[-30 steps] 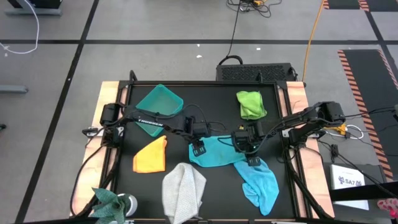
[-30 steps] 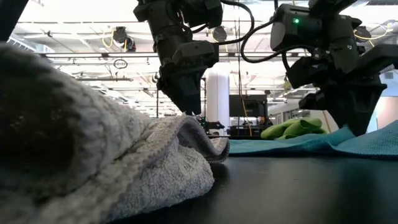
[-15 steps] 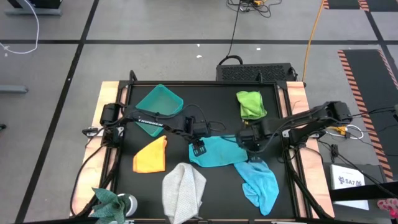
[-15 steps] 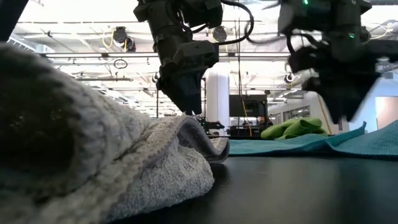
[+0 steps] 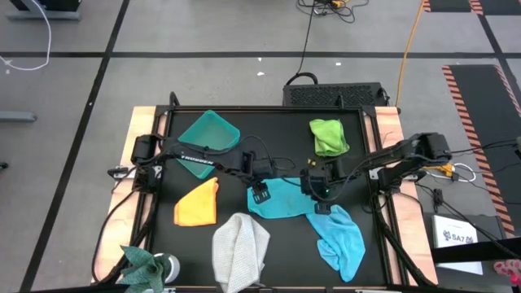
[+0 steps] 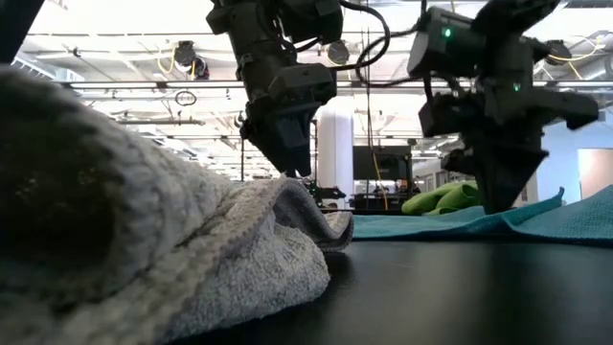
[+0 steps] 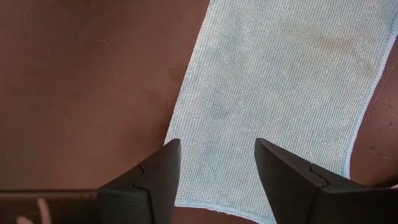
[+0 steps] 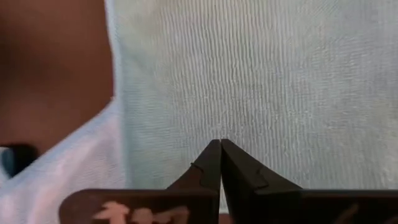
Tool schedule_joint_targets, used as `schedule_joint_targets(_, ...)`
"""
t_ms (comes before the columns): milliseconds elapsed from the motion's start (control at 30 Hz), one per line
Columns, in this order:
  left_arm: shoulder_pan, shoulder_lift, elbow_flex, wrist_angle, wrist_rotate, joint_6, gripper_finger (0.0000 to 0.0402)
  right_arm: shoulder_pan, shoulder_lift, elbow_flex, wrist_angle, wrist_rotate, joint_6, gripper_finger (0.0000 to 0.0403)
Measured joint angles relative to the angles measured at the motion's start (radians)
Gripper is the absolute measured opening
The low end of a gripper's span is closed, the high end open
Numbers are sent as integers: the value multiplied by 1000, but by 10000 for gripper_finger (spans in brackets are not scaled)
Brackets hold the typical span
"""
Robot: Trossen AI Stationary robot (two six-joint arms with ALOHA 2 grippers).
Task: Fold microfiber towels
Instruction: Fold the top blue microfiber towel
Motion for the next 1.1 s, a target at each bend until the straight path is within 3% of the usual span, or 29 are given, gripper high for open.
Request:
schedule_joint_targets(233, 0, 0, 0, -1, 0, 0, 209, -40, 32, -3, 10, 74, -84, 0)
schedule_joint_targets(667, 6, 0, 0, -3, 0, 1, 209, -266, 33, -4, 114, 161, -270, 0)
schedule_joint_targets(867, 19, 0, 0, -5, 0, 5, 209, -298, -55, -1, 123, 159, -228, 0)
schedule_joint_targets(1100, 24, 0, 0, -7, 0, 5, 209, -275, -161, 0, -41, 129, -126, 0)
